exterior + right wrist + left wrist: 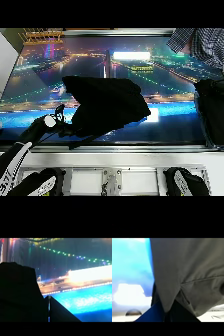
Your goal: Fold the clothes and pants, and hang the long-sleeved shirts on hangers.
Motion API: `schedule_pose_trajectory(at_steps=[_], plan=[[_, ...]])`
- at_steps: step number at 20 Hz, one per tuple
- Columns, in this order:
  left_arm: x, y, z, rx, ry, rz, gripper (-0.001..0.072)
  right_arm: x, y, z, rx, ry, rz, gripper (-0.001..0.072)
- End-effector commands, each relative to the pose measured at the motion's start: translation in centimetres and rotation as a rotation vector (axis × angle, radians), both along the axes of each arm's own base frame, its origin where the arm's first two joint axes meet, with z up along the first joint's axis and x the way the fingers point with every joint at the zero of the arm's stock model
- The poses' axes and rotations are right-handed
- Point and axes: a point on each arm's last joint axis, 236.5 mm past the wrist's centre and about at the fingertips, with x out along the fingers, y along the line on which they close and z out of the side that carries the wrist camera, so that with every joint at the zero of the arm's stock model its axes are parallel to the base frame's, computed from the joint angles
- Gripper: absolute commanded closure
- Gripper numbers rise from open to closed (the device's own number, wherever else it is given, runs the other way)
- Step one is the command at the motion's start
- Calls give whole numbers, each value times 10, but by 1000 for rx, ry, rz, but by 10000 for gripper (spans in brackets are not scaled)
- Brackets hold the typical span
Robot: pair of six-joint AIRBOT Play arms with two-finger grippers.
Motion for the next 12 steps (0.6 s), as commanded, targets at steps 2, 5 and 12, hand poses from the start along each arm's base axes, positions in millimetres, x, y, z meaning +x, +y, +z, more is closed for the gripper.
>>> schedule_pose_trajectory(at_steps=[2,5,12], plan=[[29,5,19,34,-65,-33,702,-16,6,-54,51,142,3,586],[46,22,43,36,-143,21,702,-37,23,-138,172,344,3,173],[53,38,61,39,-202,61,702,-25,108,-263,387,547,1,173]])
